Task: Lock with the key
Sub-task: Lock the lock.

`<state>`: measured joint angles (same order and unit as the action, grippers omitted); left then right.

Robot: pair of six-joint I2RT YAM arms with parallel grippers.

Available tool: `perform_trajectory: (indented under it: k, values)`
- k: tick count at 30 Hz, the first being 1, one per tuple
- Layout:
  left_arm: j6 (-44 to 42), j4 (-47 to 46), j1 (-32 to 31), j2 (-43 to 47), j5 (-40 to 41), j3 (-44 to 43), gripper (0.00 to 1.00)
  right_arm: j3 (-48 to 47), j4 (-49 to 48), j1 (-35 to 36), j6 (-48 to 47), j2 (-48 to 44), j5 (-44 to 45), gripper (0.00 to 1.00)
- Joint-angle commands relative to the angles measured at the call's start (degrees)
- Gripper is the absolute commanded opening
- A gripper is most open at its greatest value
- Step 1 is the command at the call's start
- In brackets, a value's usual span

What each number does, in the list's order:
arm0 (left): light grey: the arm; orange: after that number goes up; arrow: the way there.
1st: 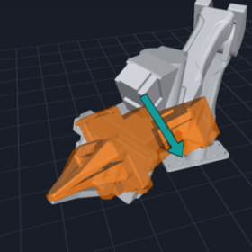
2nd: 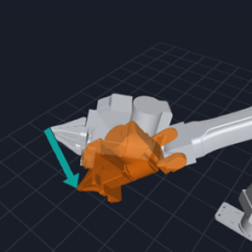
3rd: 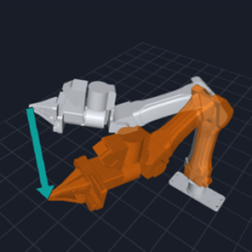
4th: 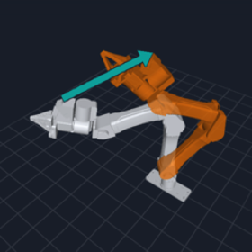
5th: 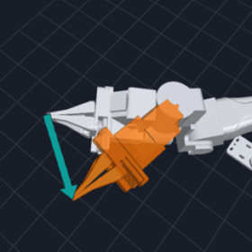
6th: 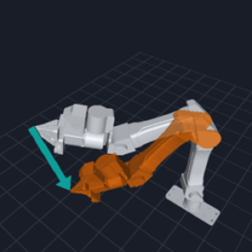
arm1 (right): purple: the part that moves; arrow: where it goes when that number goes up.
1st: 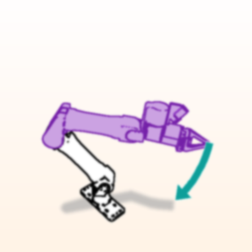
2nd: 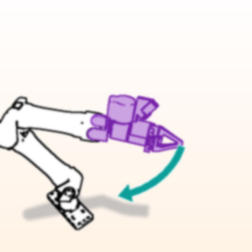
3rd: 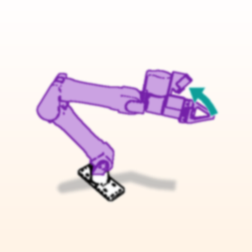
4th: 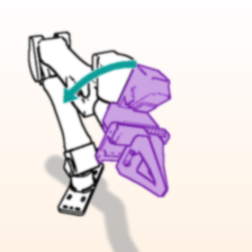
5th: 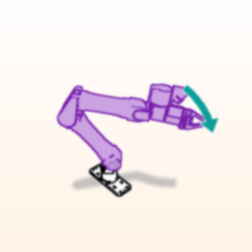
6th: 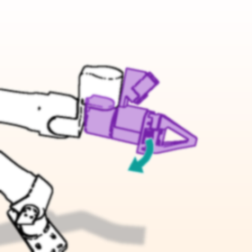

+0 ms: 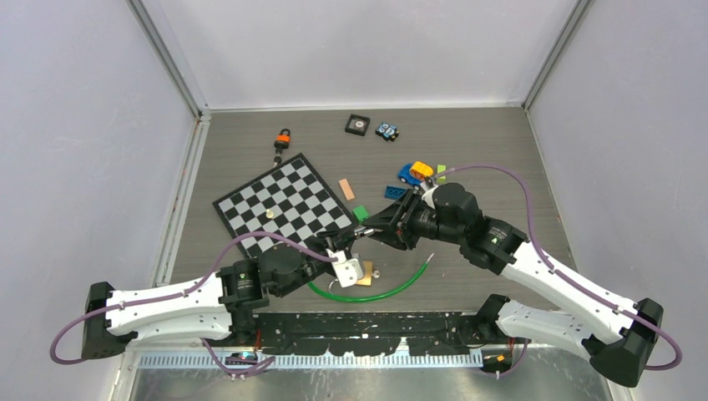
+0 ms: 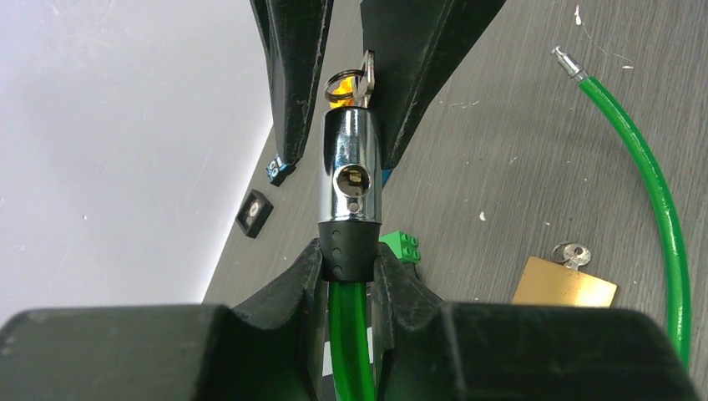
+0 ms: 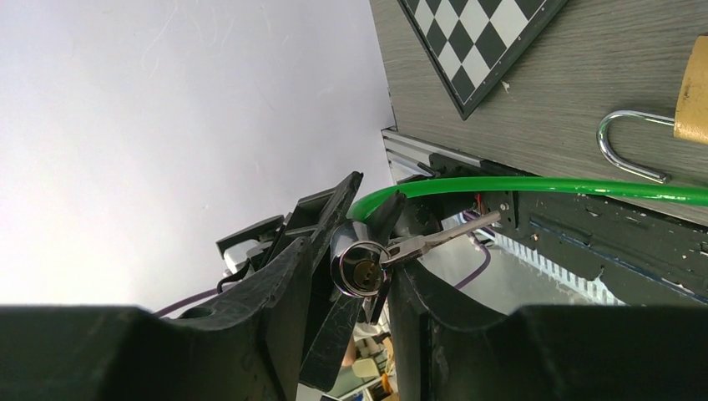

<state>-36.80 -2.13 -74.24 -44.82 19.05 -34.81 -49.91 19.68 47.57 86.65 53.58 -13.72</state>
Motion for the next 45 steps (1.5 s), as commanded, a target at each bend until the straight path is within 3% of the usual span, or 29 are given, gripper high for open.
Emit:
perform_trajectory:
  k: [1, 7, 12, 21, 29, 36, 45]
  values:
    - [-1.3, -1.3, -0.2, 1.0, -0.5, -1.4, 0.0, -0.8, -3.7, -0.2, 0.6, 0.2, -2.0, 0.42]
    - [-1.4, -1.3, -0.2, 1.0, -0.2, -1.4, 0.0, 0.1, -5.1, -0.1, 1.1, 0.4, -3.4, 0.45]
    - [-1.5, -1.3, -0.2, 1.0, -0.1, -1.4, 0.0, 0.6, -5.6, -0.2, 1.1, 0.6, -3.8, 0.37]
    - [0.6, -1.0, -0.2, 1.3, -0.1, -1.8, 0.0, 0.7, -8.8, -0.2, -0.6, 1.4, -5.5, 0.01]
    - [14.1, 1.5, -0.2, 1.2, -4.7, -2.9, 0.0, -4.5, -8.8, -0.2, -20.4, 0.5, -4.7, 0.01]
    - [26.7, 0.3, -0.2, 2.2, -13.5, -3.5, 0.0, -1.1, -17.8, -0.2, -37.9, -5.0, -9.3, 0.01]
    - [28.8, 1.7, -0.2, 2.7, -19.6, -4.7, 0.0, -0.3, -20.1, -0.2, -54.7, -8.9, -18.0, 0.01]
